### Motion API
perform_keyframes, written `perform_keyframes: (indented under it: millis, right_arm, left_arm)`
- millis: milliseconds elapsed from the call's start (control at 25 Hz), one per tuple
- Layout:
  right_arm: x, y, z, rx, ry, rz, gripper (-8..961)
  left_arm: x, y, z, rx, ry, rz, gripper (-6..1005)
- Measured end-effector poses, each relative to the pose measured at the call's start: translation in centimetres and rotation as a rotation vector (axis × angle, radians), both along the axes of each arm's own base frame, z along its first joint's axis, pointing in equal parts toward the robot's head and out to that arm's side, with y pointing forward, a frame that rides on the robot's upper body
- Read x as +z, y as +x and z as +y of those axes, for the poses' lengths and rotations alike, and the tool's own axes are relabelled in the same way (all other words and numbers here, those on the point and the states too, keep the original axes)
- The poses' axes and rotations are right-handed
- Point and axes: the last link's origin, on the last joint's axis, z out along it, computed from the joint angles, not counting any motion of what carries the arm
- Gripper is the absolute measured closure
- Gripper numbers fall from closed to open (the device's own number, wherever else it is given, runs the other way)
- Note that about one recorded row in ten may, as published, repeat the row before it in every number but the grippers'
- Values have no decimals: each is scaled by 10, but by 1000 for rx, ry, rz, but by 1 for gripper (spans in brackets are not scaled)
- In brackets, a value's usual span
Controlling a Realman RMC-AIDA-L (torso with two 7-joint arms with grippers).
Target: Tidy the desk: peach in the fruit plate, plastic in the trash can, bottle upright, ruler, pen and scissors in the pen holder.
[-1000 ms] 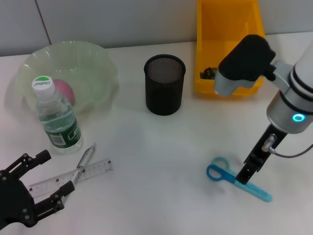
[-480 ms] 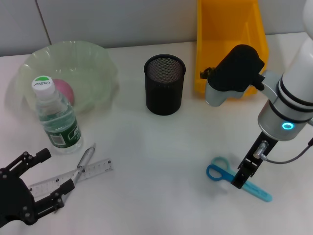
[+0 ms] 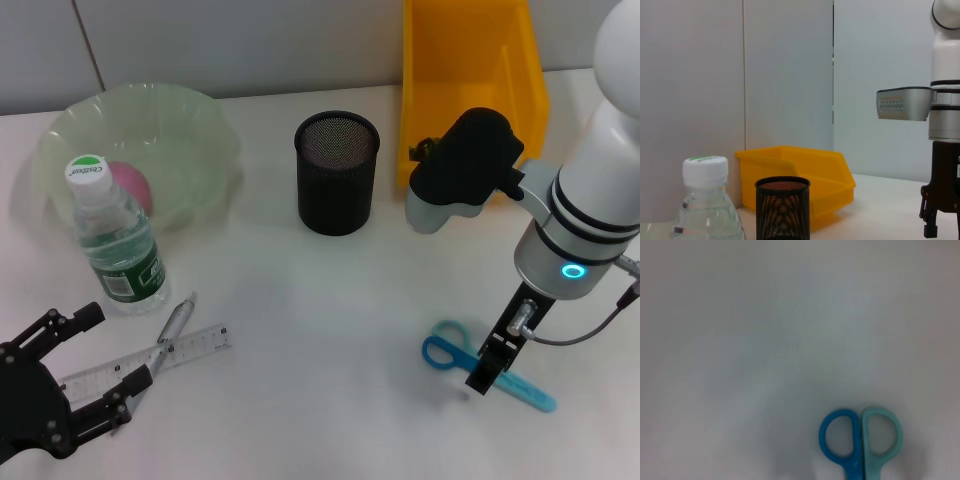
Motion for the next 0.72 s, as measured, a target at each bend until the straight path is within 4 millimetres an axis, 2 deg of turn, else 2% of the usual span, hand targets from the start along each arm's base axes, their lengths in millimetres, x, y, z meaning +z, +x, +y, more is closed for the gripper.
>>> perform_keyframes:
  millis: [720]
  right_arm:
    - [-4,2,0,2,-8,-18,118]
  left_arm:
    - [0,2,1,-9,-2,-5,158]
